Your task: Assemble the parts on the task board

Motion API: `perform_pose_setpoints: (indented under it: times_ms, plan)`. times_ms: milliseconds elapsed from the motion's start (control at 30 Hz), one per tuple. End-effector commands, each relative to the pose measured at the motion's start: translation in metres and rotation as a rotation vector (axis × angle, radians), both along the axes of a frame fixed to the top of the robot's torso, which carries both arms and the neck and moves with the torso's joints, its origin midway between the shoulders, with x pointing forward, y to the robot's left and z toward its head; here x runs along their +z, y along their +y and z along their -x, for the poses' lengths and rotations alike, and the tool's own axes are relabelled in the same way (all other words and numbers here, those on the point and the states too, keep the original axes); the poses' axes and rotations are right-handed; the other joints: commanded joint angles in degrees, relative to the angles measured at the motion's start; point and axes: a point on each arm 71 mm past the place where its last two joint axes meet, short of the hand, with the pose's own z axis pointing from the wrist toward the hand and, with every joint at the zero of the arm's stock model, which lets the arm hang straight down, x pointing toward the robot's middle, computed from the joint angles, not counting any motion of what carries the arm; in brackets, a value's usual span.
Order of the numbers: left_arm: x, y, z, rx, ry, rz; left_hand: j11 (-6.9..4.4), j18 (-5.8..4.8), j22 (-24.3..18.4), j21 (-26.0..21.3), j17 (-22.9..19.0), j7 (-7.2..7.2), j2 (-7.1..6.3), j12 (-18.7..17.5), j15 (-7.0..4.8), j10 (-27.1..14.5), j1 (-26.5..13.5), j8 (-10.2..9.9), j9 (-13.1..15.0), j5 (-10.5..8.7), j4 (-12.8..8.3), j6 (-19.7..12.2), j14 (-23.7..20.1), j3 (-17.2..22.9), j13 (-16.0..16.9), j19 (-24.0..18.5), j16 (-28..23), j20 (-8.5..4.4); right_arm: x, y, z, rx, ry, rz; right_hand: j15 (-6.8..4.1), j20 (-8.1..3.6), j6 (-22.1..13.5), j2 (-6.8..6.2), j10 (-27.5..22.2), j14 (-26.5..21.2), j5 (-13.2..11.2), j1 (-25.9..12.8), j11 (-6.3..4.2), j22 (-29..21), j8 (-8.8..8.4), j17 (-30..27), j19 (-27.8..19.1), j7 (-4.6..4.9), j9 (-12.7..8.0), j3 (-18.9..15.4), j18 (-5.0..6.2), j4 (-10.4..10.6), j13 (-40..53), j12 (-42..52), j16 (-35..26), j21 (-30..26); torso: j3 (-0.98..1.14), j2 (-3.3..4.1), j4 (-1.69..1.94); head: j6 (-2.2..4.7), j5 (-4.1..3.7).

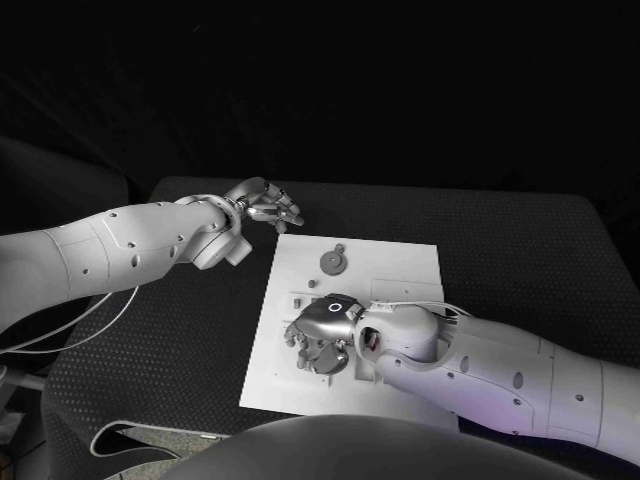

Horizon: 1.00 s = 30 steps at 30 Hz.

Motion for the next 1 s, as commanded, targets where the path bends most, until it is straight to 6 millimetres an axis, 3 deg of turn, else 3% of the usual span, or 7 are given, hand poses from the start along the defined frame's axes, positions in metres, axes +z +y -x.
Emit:
perform_pose_setpoints:
  times_ms: [33,500,1000]
  plan:
    - [0.0,-0.002,0.0,-0.01,0.007,0.008,0.08,0.83,-0.04,-0.37,0.07,-0.03,0.24,-0.2,0.45,-0.37,-0.42,-0.17,-0.03,0.26,-0.02,-0.52,0.07,-0.31,-0.1,0.01,-0.24,0.38,0.001,0.0,0.001,-0.002,0.007,-0.018,0.09,0.09,-0.08,-0.25,-0.2,-0.27,0.33,0.09,-0.03,-0.04,-0.09,0.09,-0.17,-0.19,-0.04,-0.41,4.83,0.02,-0.05,-0.22,-0.11,-0.24,0.0,0.02,0.01,0.0,-0.03]
    - [0.0,-0.001,0.0,-0.008,0.008,0.007,0.09,0.83,-0.04,-0.4,0.15,-0.03,0.23,-0.21,0.46,-0.41,-0.43,-0.17,-0.03,0.26,-0.03,-0.53,0.06,-0.31,-0.11,-0.01,-0.32,0.39,0.007,-0.008,0.008,-0.01,0.023,-0.047,-0.76,-0.05,0.2,0.18,2.06,0.01,0.33,0.63,-0.93,0.1,0.52,0.15,0.25,0.14,0.05,-0.88,4.83,0.0,0.55,1.09,0.31,0.02,-0.01,-0.02,-0.04,0.0,-0.18]
    - [0.0,0.0,0.0,-0.005,0.012,0.005,0.1,0.83,-0.04,-0.42,0.2,-0.03,0.24,-0.21,0.46,-0.42,-0.43,-0.17,-0.03,0.26,-0.03,-0.53,0.05,-0.31,-0.12,-0.02,-0.37,0.39,0.01,-0.014,0.008,-0.029,0.021,-0.07,-0.85,-0.08,0.3,0.24,2.18,0.05,0.33,0.72,-1.02,0.1,0.63,0.12,0.27,0.18,0.07,-0.89,4.83,-0.01,0.58,1.16,0.3,0.02,-0.02,-0.02,-0.03,0.0,-0.46]
